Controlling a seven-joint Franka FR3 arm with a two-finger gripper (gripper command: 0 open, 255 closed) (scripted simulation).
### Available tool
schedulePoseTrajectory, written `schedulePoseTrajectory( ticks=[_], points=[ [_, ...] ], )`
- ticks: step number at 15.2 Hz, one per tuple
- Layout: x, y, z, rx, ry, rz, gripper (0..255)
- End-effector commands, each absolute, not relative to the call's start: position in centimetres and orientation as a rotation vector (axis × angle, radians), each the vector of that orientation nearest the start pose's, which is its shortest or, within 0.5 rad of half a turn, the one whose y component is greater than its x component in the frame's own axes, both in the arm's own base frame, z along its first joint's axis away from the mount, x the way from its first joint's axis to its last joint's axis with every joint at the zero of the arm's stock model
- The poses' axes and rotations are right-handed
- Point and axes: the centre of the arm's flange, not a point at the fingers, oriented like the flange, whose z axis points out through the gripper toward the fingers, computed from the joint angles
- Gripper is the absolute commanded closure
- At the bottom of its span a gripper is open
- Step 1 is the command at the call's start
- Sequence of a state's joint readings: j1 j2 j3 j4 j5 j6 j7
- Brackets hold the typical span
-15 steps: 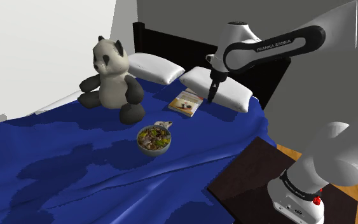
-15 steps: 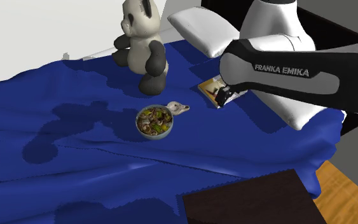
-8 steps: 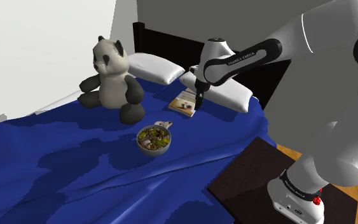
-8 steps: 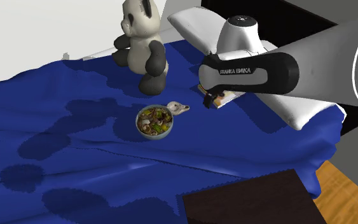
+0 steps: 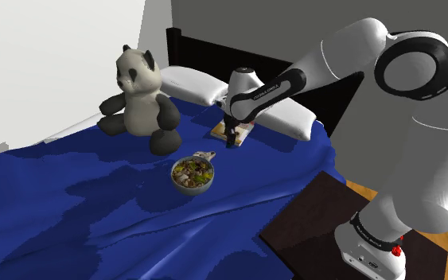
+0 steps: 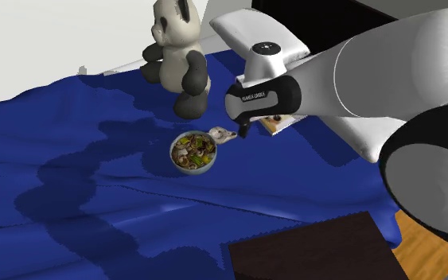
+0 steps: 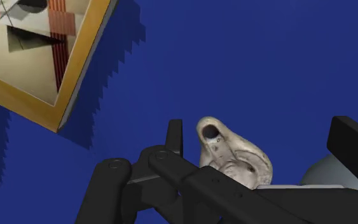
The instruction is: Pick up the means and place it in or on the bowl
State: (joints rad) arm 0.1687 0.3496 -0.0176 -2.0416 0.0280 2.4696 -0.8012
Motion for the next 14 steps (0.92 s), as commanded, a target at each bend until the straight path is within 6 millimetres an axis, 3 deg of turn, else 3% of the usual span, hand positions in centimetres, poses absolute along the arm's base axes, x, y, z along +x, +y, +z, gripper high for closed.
schedulePoseTrajectory(
  ticks=[1,8,14],
  points=[
    [61.0,10.4,25.8,-2.773,-1.499,-0.125,0],
    [64.8,14.8,19.5,-2.621,-1.75,-0.125,0],
    [65.0,14.9,16.3,-2.621,-1.75,-0.125,0]
  ],
)
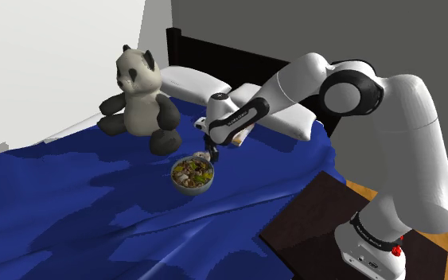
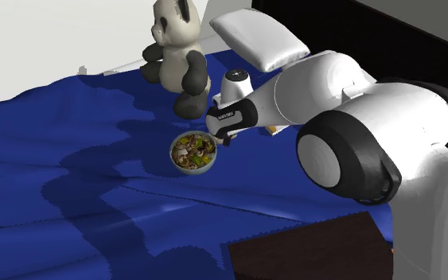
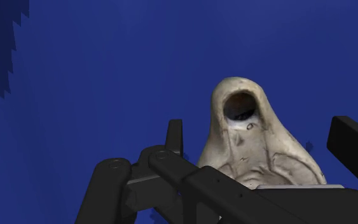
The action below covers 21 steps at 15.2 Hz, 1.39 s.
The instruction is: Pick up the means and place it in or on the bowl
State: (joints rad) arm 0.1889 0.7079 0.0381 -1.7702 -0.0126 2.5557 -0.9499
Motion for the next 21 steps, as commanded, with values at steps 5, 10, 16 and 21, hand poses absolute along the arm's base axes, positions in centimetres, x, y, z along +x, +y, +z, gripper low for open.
schedulePoseTrajectory(
  ticks=[5,10,16,21],
  points=[
    [65.1,14.9,15.5,-2.621,-1.75,-0.125,0],
    [65.1,14.9,15.5,-2.621,-1.75,-0.125,255],
    [65.1,15.0,15.5,-2.621,-1.75,-0.126,255],
    [65.1,14.9,16.6,-2.621,-1.75,-0.125,255]
  ],
)
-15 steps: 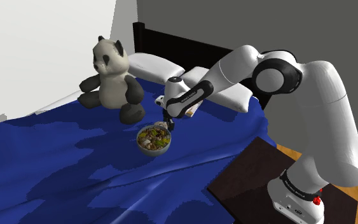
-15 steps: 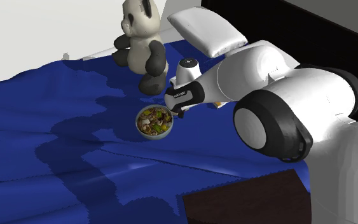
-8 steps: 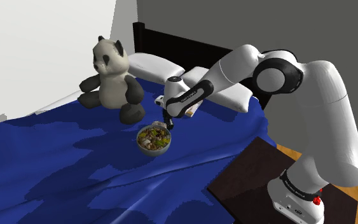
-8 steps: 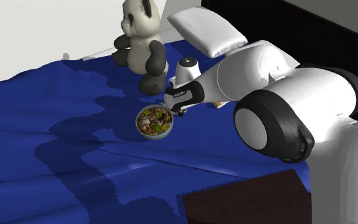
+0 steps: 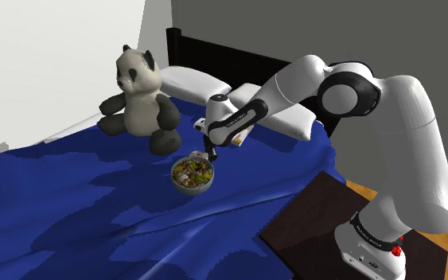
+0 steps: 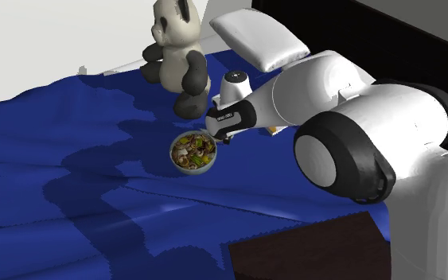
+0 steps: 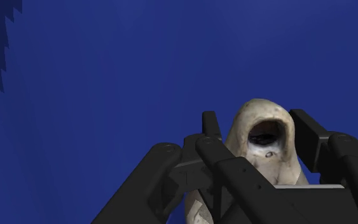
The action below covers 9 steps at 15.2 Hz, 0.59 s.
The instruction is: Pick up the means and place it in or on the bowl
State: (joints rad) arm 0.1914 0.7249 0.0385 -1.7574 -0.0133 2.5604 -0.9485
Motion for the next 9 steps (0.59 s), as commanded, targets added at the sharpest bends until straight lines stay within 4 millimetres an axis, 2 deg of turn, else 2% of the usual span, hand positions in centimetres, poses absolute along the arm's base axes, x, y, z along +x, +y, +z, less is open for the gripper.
schedulePoseTrajectory(
  ticks=[1,9],
  points=[
    [65.1,14.9,17.1,-2.621,-1.75,-0.125,255],
    [65.1,14.9,21.3,-2.621,-1.75,-0.125,255]
  ],
)
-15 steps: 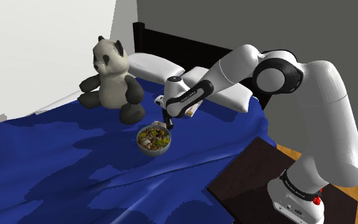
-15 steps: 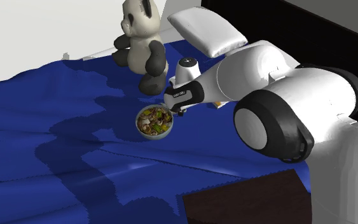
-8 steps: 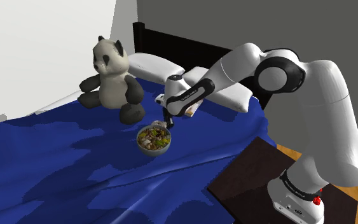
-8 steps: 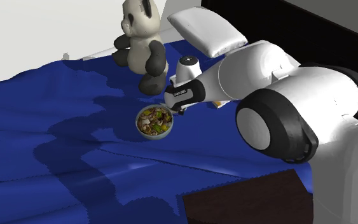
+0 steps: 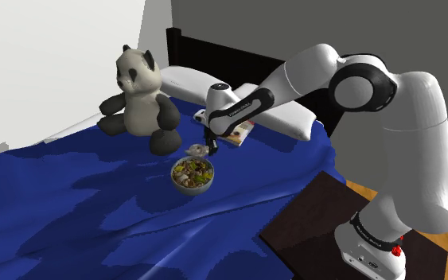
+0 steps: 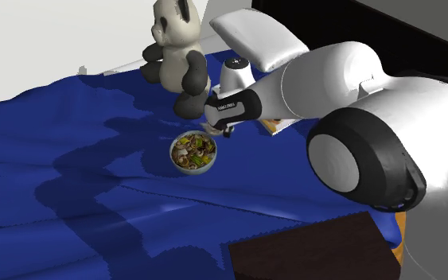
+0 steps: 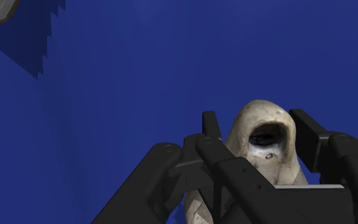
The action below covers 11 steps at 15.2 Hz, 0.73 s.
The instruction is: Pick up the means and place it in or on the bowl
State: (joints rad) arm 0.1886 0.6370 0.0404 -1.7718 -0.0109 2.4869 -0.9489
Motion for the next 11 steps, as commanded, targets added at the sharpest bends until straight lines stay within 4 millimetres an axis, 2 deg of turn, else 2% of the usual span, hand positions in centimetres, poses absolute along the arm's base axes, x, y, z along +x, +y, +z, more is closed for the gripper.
schedulePoseTrajectory(
  ticks=[1,11],
  points=[
    [65.1,14.9,21.8,-2.621,-1.75,-0.125,255],
    [65.1,14.9,27.1,-2.621,-1.75,-0.125,255]
  ],
)
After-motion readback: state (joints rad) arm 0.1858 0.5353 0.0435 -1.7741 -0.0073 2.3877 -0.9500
